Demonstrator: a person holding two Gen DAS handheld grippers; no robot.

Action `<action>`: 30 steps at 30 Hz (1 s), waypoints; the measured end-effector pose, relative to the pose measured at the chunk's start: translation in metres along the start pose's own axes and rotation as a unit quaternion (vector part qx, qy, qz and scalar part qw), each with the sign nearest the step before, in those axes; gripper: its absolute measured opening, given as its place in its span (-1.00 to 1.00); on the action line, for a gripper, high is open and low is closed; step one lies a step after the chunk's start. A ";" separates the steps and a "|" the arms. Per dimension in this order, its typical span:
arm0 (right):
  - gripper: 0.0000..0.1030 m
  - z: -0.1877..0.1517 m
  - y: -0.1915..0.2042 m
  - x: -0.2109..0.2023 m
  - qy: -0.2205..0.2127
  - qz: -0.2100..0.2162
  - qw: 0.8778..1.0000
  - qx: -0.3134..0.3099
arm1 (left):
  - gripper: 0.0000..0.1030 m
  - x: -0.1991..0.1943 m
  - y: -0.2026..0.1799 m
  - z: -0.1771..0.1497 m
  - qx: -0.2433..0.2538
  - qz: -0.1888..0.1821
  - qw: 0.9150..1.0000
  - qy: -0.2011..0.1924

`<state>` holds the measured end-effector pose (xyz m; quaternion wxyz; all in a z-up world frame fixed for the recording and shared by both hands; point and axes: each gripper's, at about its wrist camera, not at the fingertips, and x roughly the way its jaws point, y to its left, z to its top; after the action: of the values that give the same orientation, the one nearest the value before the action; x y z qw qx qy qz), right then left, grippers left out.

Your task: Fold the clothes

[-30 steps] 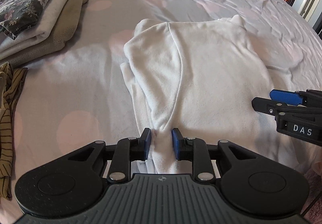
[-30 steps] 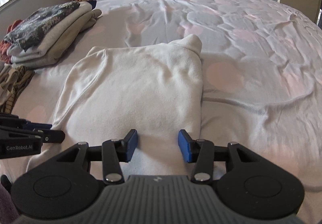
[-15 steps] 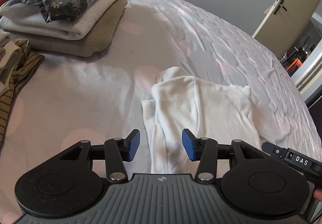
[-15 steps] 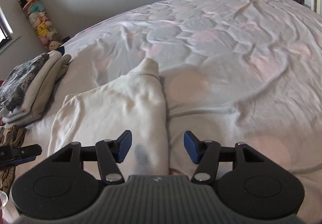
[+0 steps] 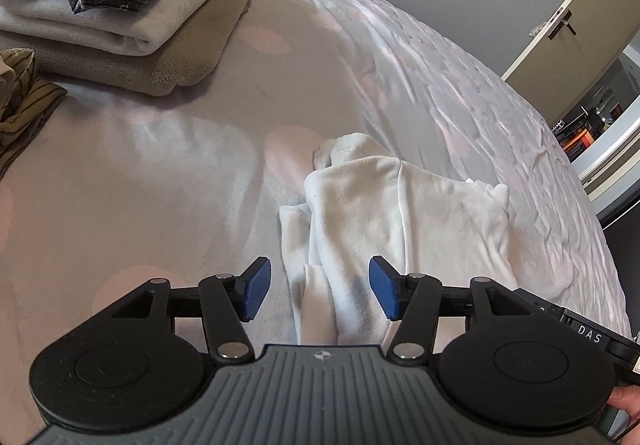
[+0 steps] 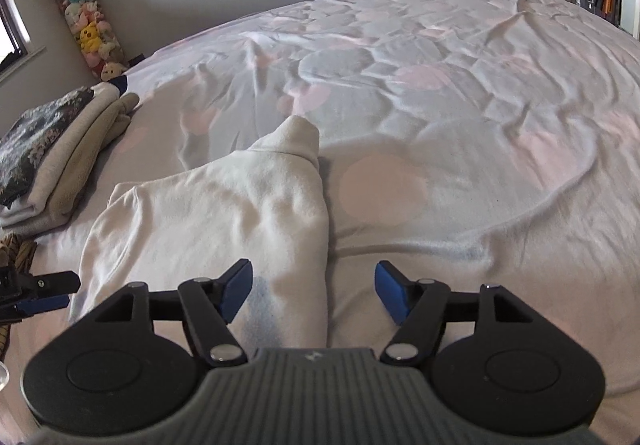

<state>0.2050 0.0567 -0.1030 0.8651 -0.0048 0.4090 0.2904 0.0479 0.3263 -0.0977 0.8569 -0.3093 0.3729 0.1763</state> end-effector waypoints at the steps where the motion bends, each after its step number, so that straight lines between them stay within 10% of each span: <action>1: 0.38 0.001 0.002 0.003 0.006 -0.002 1.000 -0.012 | 0.02 0.003 0.001 0.000 0.000 -0.002 1.000 0.003; 30: 0.51 0.005 -0.016 0.028 0.007 0.045 0.998 0.050 | 0.00 0.040 0.027 0.008 -0.055 -0.064 0.996 -0.007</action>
<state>0.2298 0.0586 -0.1231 0.8474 0.0547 0.4291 0.3078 0.0645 0.3550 -0.1343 0.8505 -0.3782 0.3359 0.1439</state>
